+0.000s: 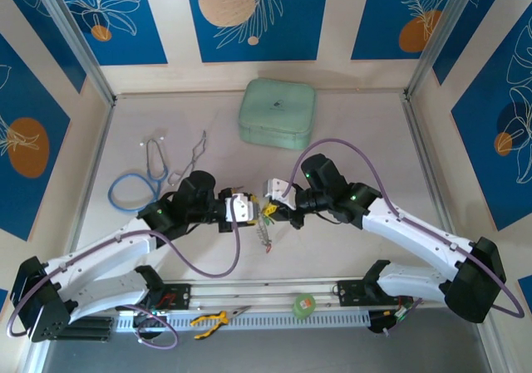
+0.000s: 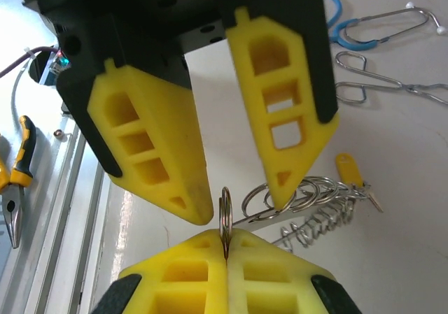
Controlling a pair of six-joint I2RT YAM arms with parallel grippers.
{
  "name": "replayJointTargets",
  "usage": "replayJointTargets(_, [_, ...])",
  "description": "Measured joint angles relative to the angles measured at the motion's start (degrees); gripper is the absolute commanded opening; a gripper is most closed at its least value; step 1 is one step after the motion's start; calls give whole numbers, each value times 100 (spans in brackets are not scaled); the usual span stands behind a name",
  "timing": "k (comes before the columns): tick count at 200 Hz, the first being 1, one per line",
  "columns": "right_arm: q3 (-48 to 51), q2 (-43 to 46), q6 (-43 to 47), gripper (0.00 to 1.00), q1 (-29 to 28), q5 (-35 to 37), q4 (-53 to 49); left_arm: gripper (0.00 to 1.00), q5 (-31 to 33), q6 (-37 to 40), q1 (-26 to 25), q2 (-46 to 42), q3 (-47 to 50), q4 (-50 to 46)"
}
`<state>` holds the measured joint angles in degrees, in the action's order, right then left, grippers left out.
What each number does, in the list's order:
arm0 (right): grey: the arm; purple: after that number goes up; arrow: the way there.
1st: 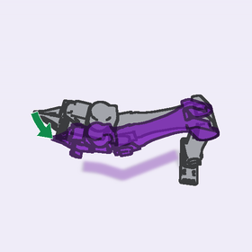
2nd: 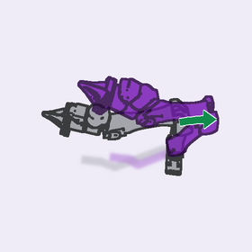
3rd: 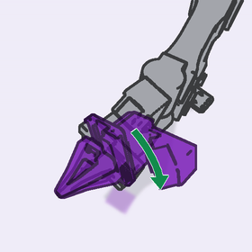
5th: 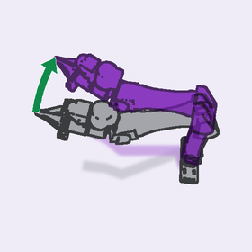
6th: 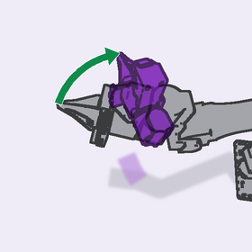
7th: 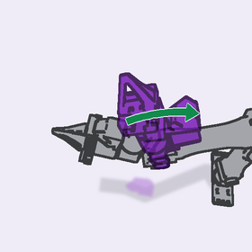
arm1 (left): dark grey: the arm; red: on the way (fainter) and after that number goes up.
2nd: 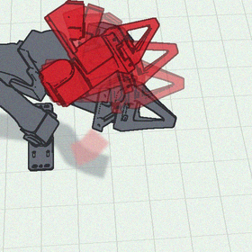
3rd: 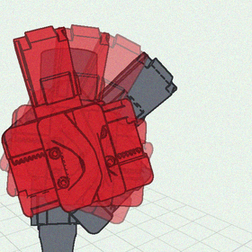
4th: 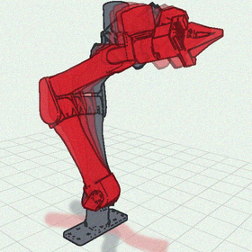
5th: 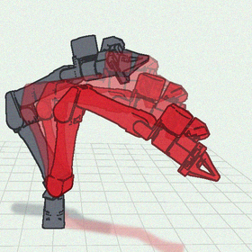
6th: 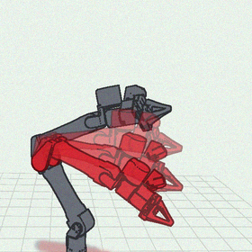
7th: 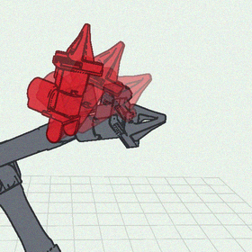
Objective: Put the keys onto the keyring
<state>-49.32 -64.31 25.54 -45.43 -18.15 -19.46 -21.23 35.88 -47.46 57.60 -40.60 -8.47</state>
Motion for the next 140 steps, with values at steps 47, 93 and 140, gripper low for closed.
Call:
replayJointTargets(47, [-133,-111,118,0,-114,243,-127,5,-50,-114,0,76,0,-4])
replayJointTargets(93, [-118,-90,74,33,-120,385,-107,0,-59,-306,7,92,0,-7])
replayJointTargets(140, [507,525,-470,40,223,184,330,0,-15,-879,7,63,258,555])
